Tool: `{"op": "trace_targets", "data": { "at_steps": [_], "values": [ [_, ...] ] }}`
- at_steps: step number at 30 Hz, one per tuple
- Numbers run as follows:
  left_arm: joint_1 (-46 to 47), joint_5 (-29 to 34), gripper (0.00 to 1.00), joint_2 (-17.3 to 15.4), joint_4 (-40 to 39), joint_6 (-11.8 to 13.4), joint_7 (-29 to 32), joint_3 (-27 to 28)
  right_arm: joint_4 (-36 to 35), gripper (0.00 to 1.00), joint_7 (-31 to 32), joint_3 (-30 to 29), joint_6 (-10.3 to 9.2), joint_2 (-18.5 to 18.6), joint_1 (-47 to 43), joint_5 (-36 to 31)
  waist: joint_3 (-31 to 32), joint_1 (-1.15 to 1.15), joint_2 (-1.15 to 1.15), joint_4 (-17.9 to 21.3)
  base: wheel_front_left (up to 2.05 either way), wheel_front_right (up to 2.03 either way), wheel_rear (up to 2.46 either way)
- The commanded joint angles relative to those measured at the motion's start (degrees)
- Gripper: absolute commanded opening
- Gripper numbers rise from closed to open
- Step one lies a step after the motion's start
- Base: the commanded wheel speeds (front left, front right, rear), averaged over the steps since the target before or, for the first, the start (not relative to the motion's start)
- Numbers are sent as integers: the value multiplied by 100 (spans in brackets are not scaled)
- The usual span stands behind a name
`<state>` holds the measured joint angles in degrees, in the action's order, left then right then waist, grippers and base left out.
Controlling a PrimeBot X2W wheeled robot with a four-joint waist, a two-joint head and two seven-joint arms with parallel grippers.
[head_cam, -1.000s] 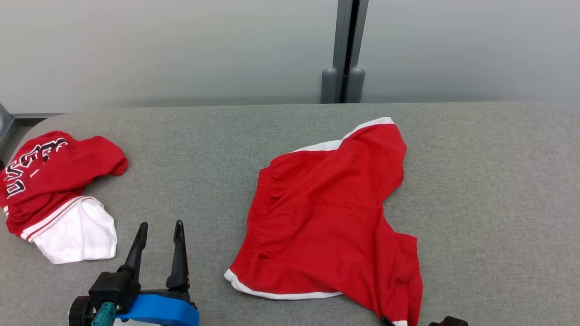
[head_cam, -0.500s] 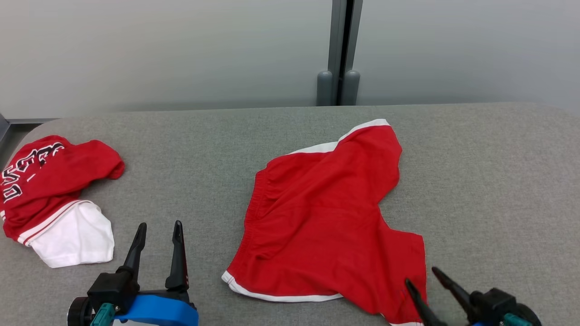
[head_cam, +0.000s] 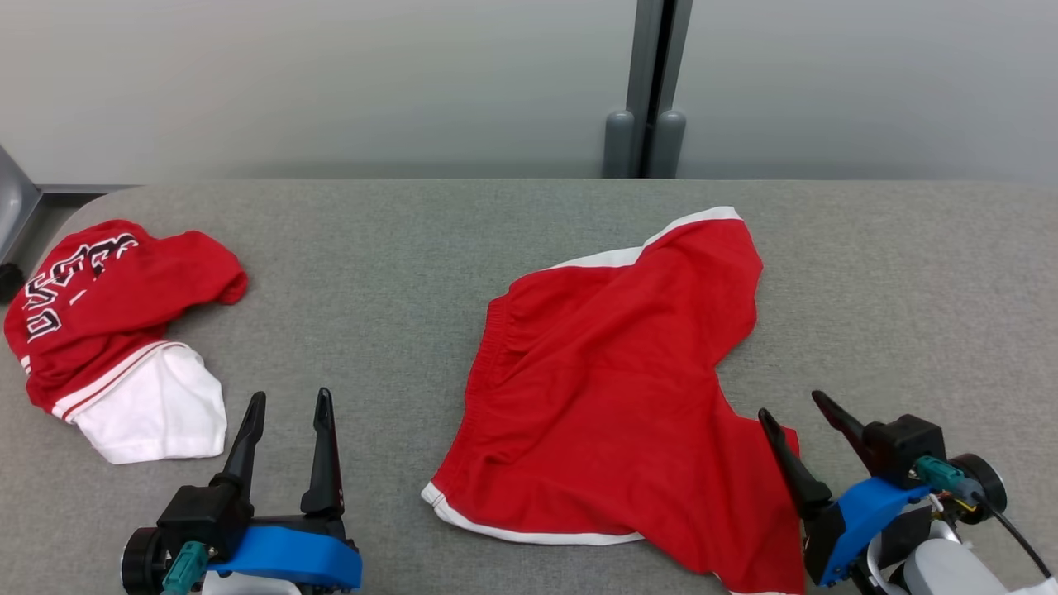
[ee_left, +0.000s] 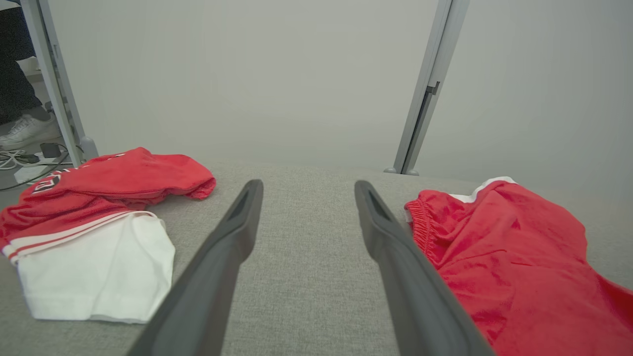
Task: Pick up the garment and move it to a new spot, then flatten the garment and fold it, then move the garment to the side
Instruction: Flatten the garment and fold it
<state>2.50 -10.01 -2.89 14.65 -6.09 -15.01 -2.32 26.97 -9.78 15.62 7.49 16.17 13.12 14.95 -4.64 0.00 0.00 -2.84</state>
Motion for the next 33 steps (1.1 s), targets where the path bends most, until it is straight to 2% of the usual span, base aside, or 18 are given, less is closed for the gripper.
{"op": "trace_targets", "data": {
  "at_steps": [1,10,14,15,16,17,27,31,32,33],
  "values": [
    [58,-3,100,2,-14,-6,-26,12,132,100,71,22,1,-32,84,-60,-23,0,0,-43,0,0,0],
    [132,-57,100,2,-12,9,-25,-10,1286,100,207,39,1,-119,398,-132,-148,0,0,-189,0,0,0],
    [153,-57,100,2,4,1,-25,-32,1698,100,199,218,1,-237,530,-32,-185,0,0,-223,0,0,0],
    [159,-59,100,3,3,2,-25,-35,1777,67,206,278,2,-252,547,14,-192,0,0,-229,0,0,0],
    [166,-60,100,2,3,3,-26,-36,1830,16,201,352,2,-266,566,57,-198,0,0,-233,0,0,0],
    [169,-64,100,2,0,7,-25,-37,1857,0,180,415,3,-280,598,119,-204,0,0,-235,0,0,0],
    [206,-93,100,2,0,46,-25,-84,2043,0,-154,274,1,148,1369,435,-239,0,0,-231,0,0,0],
    [255,-90,100,2,25,35,-26,-131,2462,0,-161,101,1,347,1819,417,-244,0,0,-292,0,0,0],
    [259,-92,100,2,32,32,-25,-139,2565,15,-146,98,1,349,1876,416,-245,0,0,-306,0,0,0],
    [254,-94,100,2,35,29,-26,-146,2669,43,-142,105,1,331,1919,423,-241,0,0,-318,0,0,0]
  ]
}}
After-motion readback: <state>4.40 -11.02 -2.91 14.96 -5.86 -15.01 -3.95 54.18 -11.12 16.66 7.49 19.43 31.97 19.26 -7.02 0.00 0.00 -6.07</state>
